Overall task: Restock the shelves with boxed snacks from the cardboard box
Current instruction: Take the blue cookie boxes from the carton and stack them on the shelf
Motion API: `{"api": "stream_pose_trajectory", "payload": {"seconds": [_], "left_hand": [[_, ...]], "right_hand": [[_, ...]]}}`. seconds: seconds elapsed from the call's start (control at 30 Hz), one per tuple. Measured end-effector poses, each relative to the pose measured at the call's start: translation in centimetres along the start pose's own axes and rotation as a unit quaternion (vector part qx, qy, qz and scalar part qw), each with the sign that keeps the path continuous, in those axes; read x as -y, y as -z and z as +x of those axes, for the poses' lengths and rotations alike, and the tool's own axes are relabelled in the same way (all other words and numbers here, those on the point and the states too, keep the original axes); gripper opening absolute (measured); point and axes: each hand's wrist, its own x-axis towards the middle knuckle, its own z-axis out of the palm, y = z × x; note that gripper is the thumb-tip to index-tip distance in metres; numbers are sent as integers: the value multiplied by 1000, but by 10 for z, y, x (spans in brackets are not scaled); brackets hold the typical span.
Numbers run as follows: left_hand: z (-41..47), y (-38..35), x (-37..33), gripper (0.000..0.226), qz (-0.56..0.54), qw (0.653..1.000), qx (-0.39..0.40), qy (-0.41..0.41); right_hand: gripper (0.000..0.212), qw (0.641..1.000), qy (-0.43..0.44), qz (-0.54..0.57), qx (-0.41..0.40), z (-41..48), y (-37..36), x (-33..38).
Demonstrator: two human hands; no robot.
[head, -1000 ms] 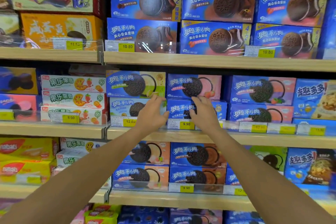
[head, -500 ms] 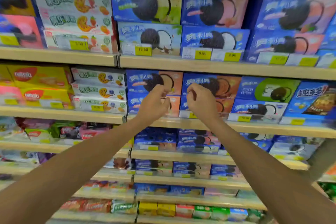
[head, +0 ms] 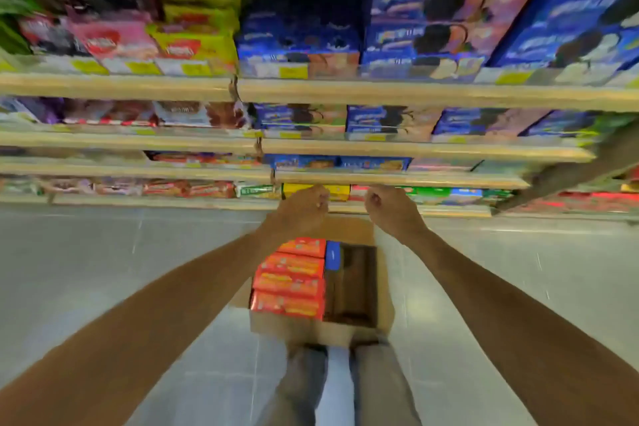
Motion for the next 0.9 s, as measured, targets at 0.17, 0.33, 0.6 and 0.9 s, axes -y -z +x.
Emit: {"api": "stream_pose_trajectory", "payload": {"seconds": [0.17,0.33,0.6,0.9], "left_hand": [[22,-98,58,31,-83,988,41,122],[55,-192,112,49,-126,966,88,208],[121,-307,206,48,-159,953,116,231],[152,-402,248,63,136,965,141,174]], "right_hand": [[21,976,-131,79,157,10,-95,-85],[21,938,-231,141,218,30,-193,-157],[30,906,-288,175,257,90,-325,-222],[25,886,-333,244,210,114,-410,-268]]}}
